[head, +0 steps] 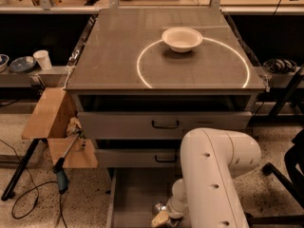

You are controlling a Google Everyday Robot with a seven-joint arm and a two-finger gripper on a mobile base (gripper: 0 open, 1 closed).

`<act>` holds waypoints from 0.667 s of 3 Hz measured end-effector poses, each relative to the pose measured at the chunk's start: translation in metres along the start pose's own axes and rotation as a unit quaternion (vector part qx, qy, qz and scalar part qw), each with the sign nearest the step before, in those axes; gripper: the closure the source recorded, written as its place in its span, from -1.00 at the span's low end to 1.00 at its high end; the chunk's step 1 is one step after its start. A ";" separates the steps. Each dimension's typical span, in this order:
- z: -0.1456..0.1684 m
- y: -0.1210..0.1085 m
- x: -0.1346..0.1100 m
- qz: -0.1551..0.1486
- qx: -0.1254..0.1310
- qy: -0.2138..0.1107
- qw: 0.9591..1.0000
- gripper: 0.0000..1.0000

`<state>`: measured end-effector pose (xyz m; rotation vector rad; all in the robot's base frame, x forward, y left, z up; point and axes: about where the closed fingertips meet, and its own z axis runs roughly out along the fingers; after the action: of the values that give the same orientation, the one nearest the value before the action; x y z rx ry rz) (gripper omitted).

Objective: Pick redbull can from bottom drawer and place on counter

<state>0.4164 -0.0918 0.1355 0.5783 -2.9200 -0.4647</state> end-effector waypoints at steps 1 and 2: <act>0.020 -0.011 0.004 0.018 0.013 0.011 1.000 -1.00; 0.020 -0.011 0.004 0.018 0.013 0.011 1.000 -1.00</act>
Offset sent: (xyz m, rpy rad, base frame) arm -0.0006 -0.0086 -0.0298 -0.0503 0.0232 -0.0368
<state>0.4125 -0.0978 0.1129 0.5302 -2.9136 -0.4132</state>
